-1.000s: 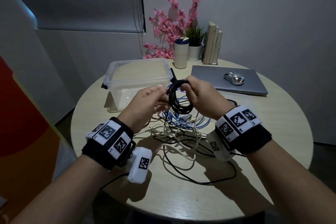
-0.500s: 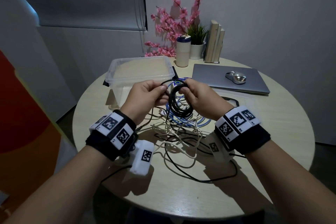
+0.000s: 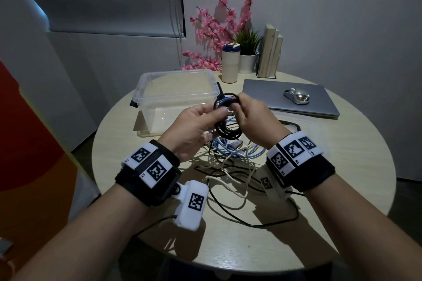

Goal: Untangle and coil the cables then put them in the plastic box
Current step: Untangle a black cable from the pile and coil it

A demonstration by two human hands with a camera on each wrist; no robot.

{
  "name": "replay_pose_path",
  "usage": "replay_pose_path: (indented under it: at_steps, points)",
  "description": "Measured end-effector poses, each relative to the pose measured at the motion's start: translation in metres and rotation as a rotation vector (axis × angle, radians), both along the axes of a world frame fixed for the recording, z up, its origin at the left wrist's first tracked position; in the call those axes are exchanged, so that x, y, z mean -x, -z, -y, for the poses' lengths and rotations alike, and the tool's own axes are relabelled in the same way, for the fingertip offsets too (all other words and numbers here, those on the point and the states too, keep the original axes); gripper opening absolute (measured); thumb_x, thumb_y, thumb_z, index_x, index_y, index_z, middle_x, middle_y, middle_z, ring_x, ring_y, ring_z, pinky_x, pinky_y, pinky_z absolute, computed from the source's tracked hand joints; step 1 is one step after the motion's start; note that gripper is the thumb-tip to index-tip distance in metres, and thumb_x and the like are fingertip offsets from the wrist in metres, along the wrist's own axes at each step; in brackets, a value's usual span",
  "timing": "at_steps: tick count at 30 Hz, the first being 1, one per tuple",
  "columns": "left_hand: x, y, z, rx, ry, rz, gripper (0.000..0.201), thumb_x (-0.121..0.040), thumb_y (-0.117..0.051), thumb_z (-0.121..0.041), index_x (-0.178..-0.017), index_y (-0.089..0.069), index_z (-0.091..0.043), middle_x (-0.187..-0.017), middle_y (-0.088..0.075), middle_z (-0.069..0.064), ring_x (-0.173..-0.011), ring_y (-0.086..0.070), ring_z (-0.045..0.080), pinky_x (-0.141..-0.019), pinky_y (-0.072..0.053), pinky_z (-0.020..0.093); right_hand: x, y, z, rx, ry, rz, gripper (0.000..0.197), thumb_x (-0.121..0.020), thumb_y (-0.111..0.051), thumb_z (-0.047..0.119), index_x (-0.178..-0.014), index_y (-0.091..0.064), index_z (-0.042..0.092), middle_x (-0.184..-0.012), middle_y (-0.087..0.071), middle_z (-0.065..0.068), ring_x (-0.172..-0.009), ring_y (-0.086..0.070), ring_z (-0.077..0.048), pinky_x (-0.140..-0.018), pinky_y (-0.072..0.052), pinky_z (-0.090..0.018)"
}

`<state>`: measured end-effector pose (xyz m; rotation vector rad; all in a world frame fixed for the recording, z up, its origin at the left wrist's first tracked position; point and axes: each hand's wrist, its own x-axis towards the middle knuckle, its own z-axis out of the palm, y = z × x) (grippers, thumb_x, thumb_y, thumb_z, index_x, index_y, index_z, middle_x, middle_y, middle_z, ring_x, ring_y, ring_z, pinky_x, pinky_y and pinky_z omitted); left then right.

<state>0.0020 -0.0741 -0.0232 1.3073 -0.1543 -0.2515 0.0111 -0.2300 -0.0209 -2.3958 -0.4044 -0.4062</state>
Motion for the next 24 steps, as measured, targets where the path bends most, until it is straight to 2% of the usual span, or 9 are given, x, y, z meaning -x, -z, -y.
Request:
replay_pose_path:
  at_steps: [3, 6, 8, 12, 14, 16, 20, 22, 24]
  points:
    - [0.0019, 0.0003, 0.0033, -0.056, -0.036, 0.024, 0.009, -0.091, -0.056, -0.001, -0.091, -0.059, -0.010, -0.079, -0.063, 0.004, -0.070, -0.059, 0.012, -0.061, -0.049, 0.018, 0.0018, 0.0011, -0.0019, -0.029, -0.007, 0.003, 0.023, -0.100, -0.040, 0.020, -0.114, -0.053, 0.007, -0.087, -0.060, -0.008, -0.075, -0.050, -0.021, -0.053, -0.032, -0.017]
    - [0.0021, 0.0018, 0.0052, -0.096, -0.016, 0.048, 0.016, -0.096, -0.049, -0.004, -0.084, -0.057, -0.010, -0.073, -0.060, 0.001, -0.066, -0.056, 0.011, -0.066, -0.048, 0.021, 0.0046, 0.0006, -0.0030, -0.082, -0.025, -0.014, 0.032, -0.100, -0.042, 0.016, -0.131, -0.043, 0.014, -0.093, -0.058, -0.002, -0.079, -0.051, -0.014, -0.057, -0.030, -0.016]
    - [0.0020, 0.0019, 0.0057, -0.102, -0.014, 0.044, 0.017, -0.098, -0.046, -0.007, -0.083, -0.056, -0.011, -0.071, -0.058, 0.000, -0.064, -0.055, 0.010, -0.063, -0.050, 0.020, 0.0057, 0.0003, -0.0029, -0.091, -0.032, -0.028, 0.038, -0.100, -0.042, 0.016, -0.137, -0.038, 0.021, -0.094, -0.055, 0.002, -0.076, -0.050, -0.008, -0.055, -0.032, -0.012]
    - [0.0026, 0.0022, 0.0077, -0.132, 0.001, 0.012, 0.021, -0.101, -0.042, -0.017, -0.086, -0.057, -0.015, -0.067, -0.055, -0.005, -0.066, -0.051, 0.009, -0.074, -0.043, 0.026, 0.0018, -0.0001, -0.0022, -0.088, -0.030, -0.020, 0.023, -0.101, -0.040, 0.020, -0.120, -0.052, 0.015, -0.084, -0.055, 0.003, -0.066, -0.048, 0.003, -0.054, -0.035, -0.004]
    - [0.0027, 0.0014, 0.0070, -0.170, 0.008, 0.004, 0.024, -0.101, -0.042, -0.023, -0.082, -0.057, -0.019, -0.067, -0.057, -0.007, -0.069, -0.052, 0.009, -0.078, -0.037, 0.031, 0.0005, -0.0013, -0.0016, -0.059, -0.036, -0.017, 0.022, -0.101, -0.039, 0.021, -0.114, -0.055, 0.012, -0.078, -0.054, 0.003, -0.065, -0.048, -0.003, -0.052, -0.034, -0.009]
    - [0.0036, -0.0014, 0.0058, -0.187, 0.034, -0.017, 0.025, -0.100, -0.042, -0.026, -0.079, -0.054, -0.020, -0.070, -0.057, -0.006, -0.070, -0.053, 0.010, -0.075, -0.034, 0.032, 0.0015, -0.0024, -0.0011, -0.020, -0.055, -0.012, 0.022, -0.100, -0.039, 0.021, -0.112, -0.055, 0.010, -0.080, -0.056, -0.002, -0.068, -0.049, -0.016, -0.055, -0.032, -0.021]
    - [0.0052, -0.0065, 0.0043, -0.384, -0.004, 0.054, 0.009, -0.093, -0.058, -0.024, -0.092, -0.050, -0.021, -0.079, -0.053, -0.005, -0.070, -0.052, 0.007, -0.065, -0.034, 0.028, 0.0018, -0.0017, -0.0011, 0.002, -0.055, -0.008, 0.022, -0.100, -0.041, 0.018, -0.112, -0.056, 0.007, -0.087, -0.059, -0.004, -0.076, -0.050, -0.018, -0.060, -0.028, -0.024]
    - [0.0022, -0.0024, 0.0024, -0.516, -0.188, 0.181, 0.031, -0.080, -0.074, -0.023, -0.089, -0.044, -0.021, -0.074, -0.046, -0.005, -0.064, -0.043, 0.009, -0.058, -0.033, 0.025, -0.0004, 0.0004, -0.0007, -0.017, -0.019, -0.026, 0.022, -0.100, -0.041, 0.019, -0.114, -0.056, 0.009, -0.091, -0.061, -0.005, -0.078, -0.050, -0.017, -0.060, -0.028, -0.023]
    - [0.0005, -0.0002, 0.0007, -0.634, -0.342, 0.376, 0.039, -0.071, -0.080, -0.021, -0.077, -0.042, -0.020, -0.065, -0.040, -0.007, -0.056, -0.035, 0.009, -0.051, -0.030, 0.021, -0.0013, 0.0023, -0.0024, -0.035, 0.012, -0.045, 0.022, -0.099, -0.042, 0.019, -0.115, -0.056, 0.010, -0.091, -0.061, -0.004, -0.079, -0.050, -0.017, -0.062, -0.028, -0.023]
